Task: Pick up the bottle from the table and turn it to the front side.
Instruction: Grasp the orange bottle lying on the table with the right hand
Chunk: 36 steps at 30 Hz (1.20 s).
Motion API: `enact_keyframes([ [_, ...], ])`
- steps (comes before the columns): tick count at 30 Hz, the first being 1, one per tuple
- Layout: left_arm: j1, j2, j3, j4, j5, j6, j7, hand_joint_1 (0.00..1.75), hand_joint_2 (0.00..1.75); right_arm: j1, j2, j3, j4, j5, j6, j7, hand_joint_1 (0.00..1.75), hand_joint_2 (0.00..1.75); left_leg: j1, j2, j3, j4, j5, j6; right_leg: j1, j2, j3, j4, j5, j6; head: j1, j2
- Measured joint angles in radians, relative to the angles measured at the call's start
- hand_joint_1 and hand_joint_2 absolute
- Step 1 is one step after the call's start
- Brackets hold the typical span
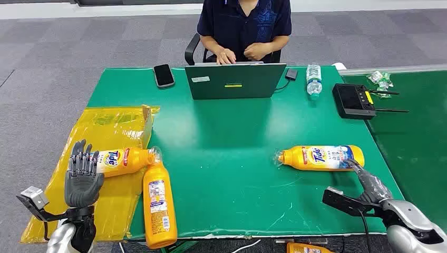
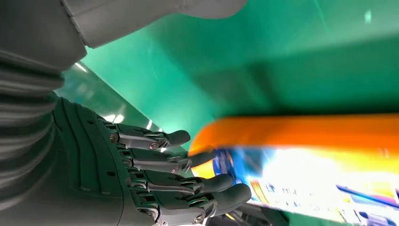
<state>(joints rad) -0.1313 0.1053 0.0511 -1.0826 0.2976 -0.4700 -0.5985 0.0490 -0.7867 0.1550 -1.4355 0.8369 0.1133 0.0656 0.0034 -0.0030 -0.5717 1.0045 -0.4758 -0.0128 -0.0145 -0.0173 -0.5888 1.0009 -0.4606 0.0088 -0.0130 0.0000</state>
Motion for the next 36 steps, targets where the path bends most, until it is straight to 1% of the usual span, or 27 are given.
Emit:
enact_keyframes([
  [2, 0.001, -0.001, 0.001, -0.001, 0.000, 0.000, 0.000, 0.00, 1.75, 0.001, 0.001, -0.001, 0.000, 0.000, 0.000, 0.000, 0.00, 1.75, 0.000, 0.000, 0.000, 0.000, 0.000, 0.000, 0.000, 0.000, 0.000, 0.000, 0.000, 0.000, 0.000, 0.000],
  [4, 0.026, -0.015, 0.019, -0.027, -0.017, 0.014, -0.002, 0.00, 1.75, 0.021, 0.024, -0.029, -0.004, 0.025, -0.003, -0.009, 0.00, 1.75, 0.000, 0.001, 0.000, 0.000, 0.000, 0.000, 0.000, 0.001, 0.000, 0.000, 0.000, 0.000, 0.000, 0.000],
  [8, 0.126, -0.085, 0.084, -0.125, -0.090, 0.035, -0.014, 0.00, 1.75, 0.102, 0.142, -0.129, -0.025, 0.105, -0.066, -0.025, 0.00, 1.75, 0.000, 0.003, 0.002, 0.000, -0.001, 0.000, 0.000, 0.001, 0.001, 0.000, -0.001, 0.000, 0.000, 0.000],
  [10, 0.147, -0.102, 0.095, -0.139, -0.105, 0.030, -0.019, 0.00, 1.75, 0.136, 0.176, -0.148, -0.044, 0.119, -0.085, -0.025, 0.00, 1.75, 0.000, 0.003, 0.002, 0.000, -0.001, 0.000, 0.000, 0.001, 0.001, 0.000, -0.002, 0.000, 0.000, 0.000],
  [14, 0.166, -0.127, 0.115, -0.155, -0.116, 0.026, -0.020, 0.00, 1.75, 0.179, 0.230, -0.178, -0.074, 0.140, -0.099, -0.024, 0.00, 1.75, 0.000, 0.003, 0.002, 0.000, -0.002, 0.000, 0.000, 0.002, 0.001, 0.000, -0.002, 0.000, 0.000, 0.000],
  [20, 0.199, -0.169, 0.161, -0.178, -0.133, 0.005, -0.010, 0.00, 1.75, 0.250, 0.368, -0.213, -0.151, 0.235, -0.132, -0.003, 0.00, 1.75, 0.001, 0.003, 0.002, 0.000, -0.002, 0.000, 0.001, 0.002, 0.001, 0.000, -0.003, 0.000, 0.000, 0.000],
  [25, 0.208, -0.201, 0.205, -0.192, -0.136, -0.020, 0.001, 0.00, 1.75, 0.261, 0.461, -0.236, -0.190, 0.304, -0.143, 0.004, 0.00, 1.75, 0.001, 0.004, 0.003, -0.001, -0.002, 0.000, 0.000, 0.003, 0.001, 0.000, -0.003, 0.000, 0.000, 0.000],
  [29, 0.211, -0.216, 0.229, -0.196, -0.137, -0.025, 0.004, 0.00, 1.75, 0.262, 0.503, -0.253, -0.206, 0.315, -0.143, 0.001, 0.00, 1.75, 0.000, 0.004, 0.003, -0.001, -0.002, 0.000, 0.000, 0.002, 0.002, 0.000, -0.003, 0.000, 0.000, 0.000],
  [36, 0.212, -0.237, 0.252, -0.204, -0.149, -0.040, 0.014, 0.00, 1.75, 0.266, 0.546, -0.282, -0.224, 0.320, -0.142, -0.024, 0.00, 1.75, 0.000, 0.004, 0.004, -0.001, -0.002, 0.000, 0.000, 0.003, 0.002, 0.000, -0.003, 0.000, 0.000, 0.000],
])
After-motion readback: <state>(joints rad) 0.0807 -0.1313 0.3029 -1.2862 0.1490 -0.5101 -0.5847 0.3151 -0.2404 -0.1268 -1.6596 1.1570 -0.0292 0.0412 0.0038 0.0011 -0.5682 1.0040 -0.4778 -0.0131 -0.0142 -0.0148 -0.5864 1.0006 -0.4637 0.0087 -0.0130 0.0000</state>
